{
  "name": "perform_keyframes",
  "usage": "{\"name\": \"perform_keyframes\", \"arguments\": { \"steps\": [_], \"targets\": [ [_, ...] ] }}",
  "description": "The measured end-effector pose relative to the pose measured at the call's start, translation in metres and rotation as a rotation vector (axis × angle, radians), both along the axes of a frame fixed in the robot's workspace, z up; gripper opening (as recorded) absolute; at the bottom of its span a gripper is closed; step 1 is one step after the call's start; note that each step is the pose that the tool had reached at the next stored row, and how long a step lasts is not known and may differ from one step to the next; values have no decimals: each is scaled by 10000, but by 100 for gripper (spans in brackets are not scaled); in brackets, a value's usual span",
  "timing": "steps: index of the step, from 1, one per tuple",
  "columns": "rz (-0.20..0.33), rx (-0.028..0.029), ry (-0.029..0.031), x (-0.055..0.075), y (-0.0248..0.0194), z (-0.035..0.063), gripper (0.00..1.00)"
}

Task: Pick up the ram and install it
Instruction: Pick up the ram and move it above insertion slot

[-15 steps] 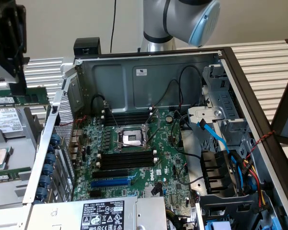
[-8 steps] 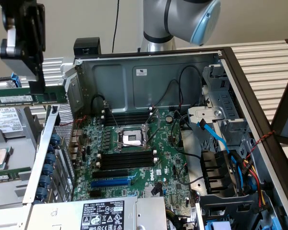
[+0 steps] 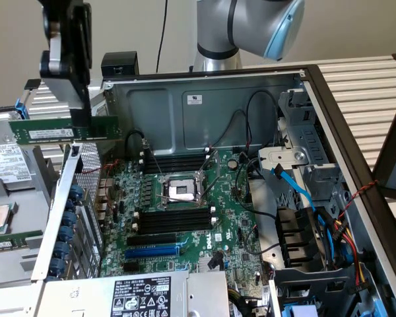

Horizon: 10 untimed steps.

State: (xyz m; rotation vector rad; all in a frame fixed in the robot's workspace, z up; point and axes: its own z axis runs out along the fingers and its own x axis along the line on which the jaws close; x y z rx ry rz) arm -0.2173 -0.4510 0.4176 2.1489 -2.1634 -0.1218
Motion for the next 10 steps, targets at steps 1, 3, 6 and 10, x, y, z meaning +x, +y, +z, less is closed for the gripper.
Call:
{"name": "perform_keyframes", "arguments": {
  "steps": [1,3,6,10],
  "targets": [
    [0,0,0,48,0,0,13],
    [0,2,1,139,0,0,13],
    [0,9,0,273,-1,0,13],
    [0,32,0,459,-3,0,13]
  ]
}}
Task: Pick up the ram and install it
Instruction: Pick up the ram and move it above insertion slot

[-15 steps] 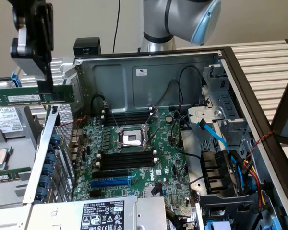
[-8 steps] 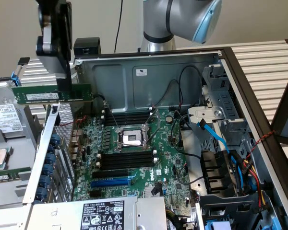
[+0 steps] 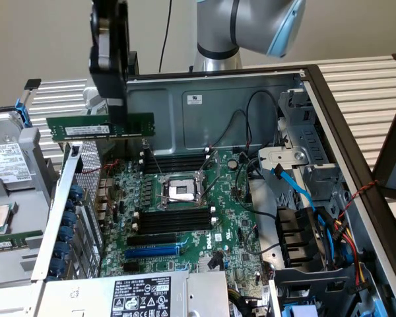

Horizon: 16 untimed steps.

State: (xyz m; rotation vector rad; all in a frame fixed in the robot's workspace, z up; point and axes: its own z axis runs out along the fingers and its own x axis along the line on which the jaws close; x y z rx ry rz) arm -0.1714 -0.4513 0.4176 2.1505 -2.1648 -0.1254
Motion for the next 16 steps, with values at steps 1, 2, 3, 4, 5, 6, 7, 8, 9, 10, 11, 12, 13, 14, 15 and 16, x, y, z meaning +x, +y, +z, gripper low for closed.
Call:
{"name": "perform_keyframes", "arguments": {
  "steps": [1,2,3,4,5,6,7,8,9,10,11,12,13,14,15,16],
  "targets": [
    [1,6,0,45,-1,0,13],
    [0,11,0,90,-1,0,13],
    [0,15,0,135,-2,0,13],
    [0,19,0,180,-4,0,13],
    [1,22,1,225,-5,0,13],
    [1,26,0,273,-7,0,13],
    [0,30,0,317,-8,0,13],
    [1,37,0,364,-9,0,13],
    [0,40,1,409,-8,-1,13],
    [1,40,4,454,-5,-6,13],
    [0,41,6,501,2,-13,13],
    [1,41,5,547,14,-24,13],
    [1,42,6,591,28,-34,13],
    [1,41,7,636,45,-46,13],
    [1,41,6,669,70,-59,13],
    [1,41,8,692,102,-73,13]
  ]
}}
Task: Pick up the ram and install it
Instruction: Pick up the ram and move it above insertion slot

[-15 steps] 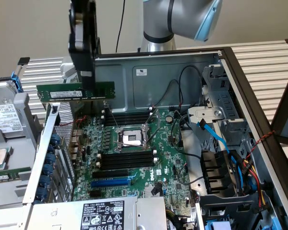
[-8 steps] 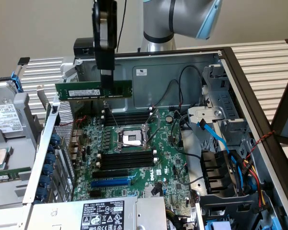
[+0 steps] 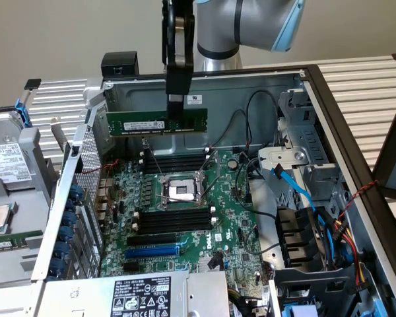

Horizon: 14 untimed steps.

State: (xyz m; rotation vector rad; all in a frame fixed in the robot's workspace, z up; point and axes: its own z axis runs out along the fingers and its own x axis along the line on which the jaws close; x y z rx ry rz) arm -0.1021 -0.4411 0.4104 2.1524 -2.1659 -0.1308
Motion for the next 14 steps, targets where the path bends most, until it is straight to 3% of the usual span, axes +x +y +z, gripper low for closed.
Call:
{"name": "perform_keyframes", "arguments": {
  "steps": [7,9,14],
  "targets": [
    [0,0,-1,30,310,-82,13],
    [-1,1,-2,35,380,-92,13],
    [1,0,-1,37,392,-92,13]
  ]
}}
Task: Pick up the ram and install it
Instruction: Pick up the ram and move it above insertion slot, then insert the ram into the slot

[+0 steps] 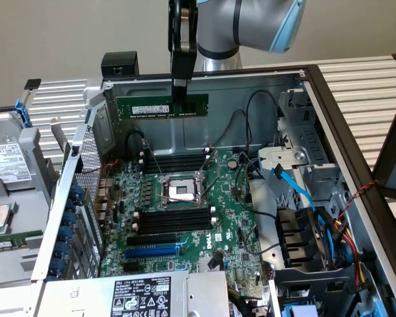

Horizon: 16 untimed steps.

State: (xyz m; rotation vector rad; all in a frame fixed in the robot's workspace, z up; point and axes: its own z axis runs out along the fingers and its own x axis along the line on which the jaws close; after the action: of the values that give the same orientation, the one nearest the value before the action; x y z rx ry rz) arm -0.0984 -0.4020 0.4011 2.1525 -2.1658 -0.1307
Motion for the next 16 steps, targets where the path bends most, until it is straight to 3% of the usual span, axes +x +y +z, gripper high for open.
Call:
{"name": "perform_keyframes", "arguments": {
  "steps": [13,16],
  "targets": [
    [-1,-6,-2,0,4,-3,13],
    [-2,-25,0,0,5,-54,13]
  ]
}}
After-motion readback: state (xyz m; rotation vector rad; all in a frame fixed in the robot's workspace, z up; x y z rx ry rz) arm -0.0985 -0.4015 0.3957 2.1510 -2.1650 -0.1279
